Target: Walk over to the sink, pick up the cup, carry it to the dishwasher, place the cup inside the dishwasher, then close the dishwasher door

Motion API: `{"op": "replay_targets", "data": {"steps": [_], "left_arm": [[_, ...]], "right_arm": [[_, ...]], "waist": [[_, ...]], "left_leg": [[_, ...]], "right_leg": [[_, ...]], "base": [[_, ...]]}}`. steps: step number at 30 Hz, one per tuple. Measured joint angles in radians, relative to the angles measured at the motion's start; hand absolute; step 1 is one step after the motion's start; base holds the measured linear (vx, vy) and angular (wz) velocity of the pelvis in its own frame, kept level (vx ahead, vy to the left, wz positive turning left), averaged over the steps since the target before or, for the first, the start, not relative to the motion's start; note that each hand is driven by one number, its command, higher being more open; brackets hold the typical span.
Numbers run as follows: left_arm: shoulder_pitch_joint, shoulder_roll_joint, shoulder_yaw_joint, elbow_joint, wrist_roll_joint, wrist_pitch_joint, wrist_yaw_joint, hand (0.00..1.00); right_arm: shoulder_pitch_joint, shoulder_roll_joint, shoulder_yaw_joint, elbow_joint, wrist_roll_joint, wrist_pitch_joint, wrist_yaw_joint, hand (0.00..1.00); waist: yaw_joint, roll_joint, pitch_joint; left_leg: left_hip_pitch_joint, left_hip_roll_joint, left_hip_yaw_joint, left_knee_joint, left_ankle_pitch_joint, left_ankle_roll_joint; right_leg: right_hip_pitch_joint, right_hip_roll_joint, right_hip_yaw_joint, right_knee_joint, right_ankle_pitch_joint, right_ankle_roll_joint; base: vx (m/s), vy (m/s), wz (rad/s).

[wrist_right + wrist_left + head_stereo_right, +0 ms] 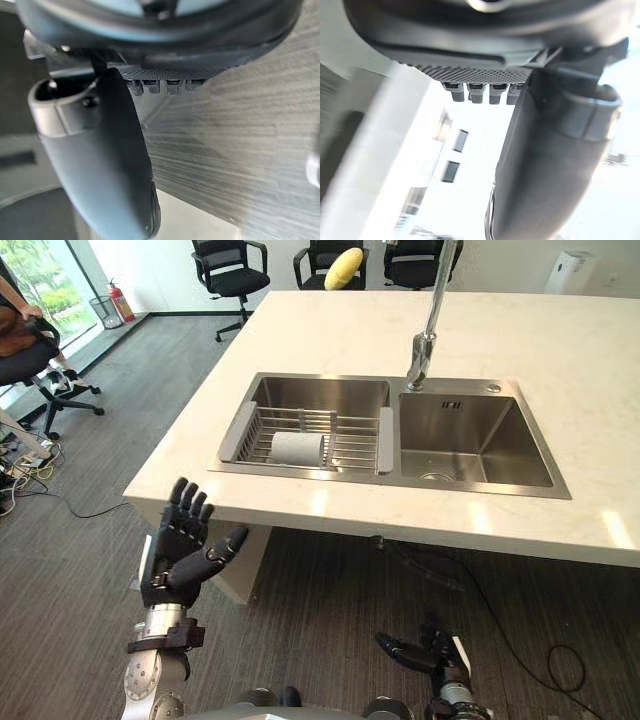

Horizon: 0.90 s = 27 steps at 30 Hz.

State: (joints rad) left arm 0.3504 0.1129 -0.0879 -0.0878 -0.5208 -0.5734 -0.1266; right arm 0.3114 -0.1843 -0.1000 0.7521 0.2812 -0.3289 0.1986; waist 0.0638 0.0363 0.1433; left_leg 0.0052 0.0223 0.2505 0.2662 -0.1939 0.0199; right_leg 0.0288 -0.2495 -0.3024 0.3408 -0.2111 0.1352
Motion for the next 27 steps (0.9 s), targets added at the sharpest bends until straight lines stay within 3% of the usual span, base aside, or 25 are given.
{"op": "replay_targets", "data": {"steps": [2,5,7,9,11,12,13,14,15,16,19,21,23,25,26,27], "left_arm": [[0.028,0.001,0.001,-0.046,-0.015,-0.012,-0.034,1.0],[0.044,0.03,0.001,-0.097,-0.038,-0.021,-0.077,1.0],[0.044,0.049,-0.003,-0.099,-0.038,-0.021,-0.078,1.0],[0.033,0.06,-0.007,-0.098,-0.039,-0.021,-0.073,1.0],[0.006,0.088,-0.029,-0.088,-0.039,-0.013,-0.063,1.0],[-0.02,0.117,-0.041,-0.075,-0.038,-0.008,-0.054,1.0],[-0.04,0.151,-0.056,-0.073,-0.036,0.008,-0.039,1.0],[-0.045,0.16,-0.06,-0.073,-0.035,0.013,-0.035,1.0],[-0.056,0.147,-0.079,-0.052,-0.027,0.045,-0.024,1.0],[-0.055,0.136,-0.094,-0.053,-0.027,0.059,-0.021,1.0],[-0.057,0.124,-0.141,-0.053,-0.016,0.076,-0.019,1.0],[-0.038,0.107,-0.158,-0.056,0.019,0.08,-0.012,1.0],[-0.025,0.101,-0.157,-0.063,0.028,0.08,-0.02,1.0],[-0.018,0.102,-0.152,-0.076,0.028,0.075,-0.038,1.0],[-0.018,0.102,-0.151,-0.078,0.028,0.067,-0.046,1.0],[-0.019,0.101,-0.151,-0.078,0.028,0.066,-0.055,1.0]], "right_arm": [[0.015,0.0,-0.002,0.017,0.001,0.001,-0.006,1.0],[0.014,0.008,-0.002,0.081,0.0,0.001,-0.003,1.0],[0.016,0.027,-0.002,0.122,0.0,0.0,0.003,1.0],[0.017,0.033,-0.003,0.14,0.0,-0.011,0.018,1.0],[0.019,0.034,-0.004,0.141,0.0,-0.028,0.029,1.0],[0.022,0.034,-0.005,0.139,0.0,-0.046,0.037,1.0],[0.043,0.037,-0.006,0.13,0.001,-0.073,0.041,1.0],[0.051,0.038,-0.006,0.124,0.001,-0.081,0.041,1.0],[0.055,0.024,-0.022,0.123,0.013,-0.095,0.041,1.0],[0.056,0.025,-0.036,0.096,0.02,-0.102,0.04,1.0],[0.085,0.029,-0.033,0.002,0.032,-0.101,0.039,1.0],[0.116,0.027,-0.017,-0.092,0.031,-0.083,0.033,1.0],[0.14,0.021,-0.013,-0.12,0.031,-0.068,0.033,1.0],[0.166,0.011,-0.013,-0.129,0.031,-0.067,0.033,1.0],[0.17,0.005,-0.013,-0.133,0.031,-0.065,0.035,1.0],[0.168,0.001,-0.014,-0.136,0.031,-0.064,0.037,1.0]], "waist": [[0.004,-0.011,-0.017],[0.0,-0.024,-0.022],[-0.012,-0.026,-0.03],[-0.031,-0.017,-0.028],[-0.039,-0.003,-0.02],[-0.051,-0.013,-0.024],[-0.06,-0.042,-0.029],[-0.065,-0.048,-0.029],[-0.068,-0.015,-0.037],[-0.068,0.002,-0.04],[-0.079,0.009,-0.032],[-0.076,0.012,-0.026],[-0.064,0.007,-0.032],[-0.058,0.015,-0.039],[-0.058,0.019,-0.045],[-0.058,0.026,-0.054]], "left_leg": [[0.011,-0.024,-0.007,0.025,-0.048,0.01],[0.085,-0.056,-0.016,0.018,-0.081,0.027],[0.13,-0.046,-0.036,-0.003,-0.084,0.027],[0.157,-0.006,-0.052,-0.029,-0.083,0.017],[0.181,0.038,-0.052,-0.042,-0.084,0.005],[0.189,0.052,-0.051,-0.04,-0.085,-0.003],[0.201,0.049,-0.047,-0.03,-0.096,-0.034],[0.207,0.048,-0.049,-0.025,-0.105,-0.05],[0.23,0.094,-0.042,-0.012,-0.128,-0.085],[0.22,0.115,-0.024,0.005,-0.122,-0.09],[0.184,0.152,0.005,0.104,-0.102,-0.092],[0.102,0.225,0.036,0.348,-0.032,-0.039],[0.045,0.255,0.037,0.458,-0.011,-0.027],[0.006,0.23,0.036,0.4,-0.071,-0.031],[-0.001,0.192,0.025,0.269,-0.092,-0.042],[0.009,0.142,-0.015,0.056,-0.05,-0.051]], "right_leg": [[-0.021,-0.043,0.002,0.107,-0.042,-0.005],[-0.138,-0.137,0.03,0.445,-0.023,-0.03],[-0.171,-0.126,0.03,0.526,-0.06,-0.035],[-0.226,-0.06,0.008,0.472,-0.101,-0.045],[-0.271,-0.003,0.002,0.351,-0.098,-0.047],[-0.298,0.012,0.015,0.241,-0.053,-0.039],[-0.303,0.012,0.035,0.128,0.078,-0.065],[-0.302,0.01,0.04,0.12,0.146,-0.086],[-0.291,0.048,0.034,0.149,0.139,-0.1],[-0.293,0.07,0.032,0.148,0.123,-0.112],[-0.276,0.085,0.015,0.144,0.075,-0.115],[-0.197,0.12,0.001,0.083,0.063,-0.133],[-0.15,0.136,0.0,0.018,0.069,-0.143],[-0.127,0.137,0.0,-0.035,0.086,-0.151],[-0.113,0.137,0.004,-0.068,0.111,-0.15],[-0.114,0.136,0.009,-0.084,0.13,-0.141]], "base": [[0.23,0.112,0.1],[0.25,0.088,0.13],[0.25,-0.022,0.27],[0.21,-0.112,0.19],[0.2,-0.16,0.07],[0.25,-0.232,0.18],[0.23,-0.224,0.2],[0.27,-0.24,0.04],[0.27,-0.236,-0.2],[0.25,-0.223,-0.23],[0.17,-0.218,0.05],[0.13,-0.18,-0.01],[0.13,-0.112,-0.09],[0.14,-0.01,-0.09],[0.18,0.06,-0.11],[0.18,0.087,-0.11]]}}
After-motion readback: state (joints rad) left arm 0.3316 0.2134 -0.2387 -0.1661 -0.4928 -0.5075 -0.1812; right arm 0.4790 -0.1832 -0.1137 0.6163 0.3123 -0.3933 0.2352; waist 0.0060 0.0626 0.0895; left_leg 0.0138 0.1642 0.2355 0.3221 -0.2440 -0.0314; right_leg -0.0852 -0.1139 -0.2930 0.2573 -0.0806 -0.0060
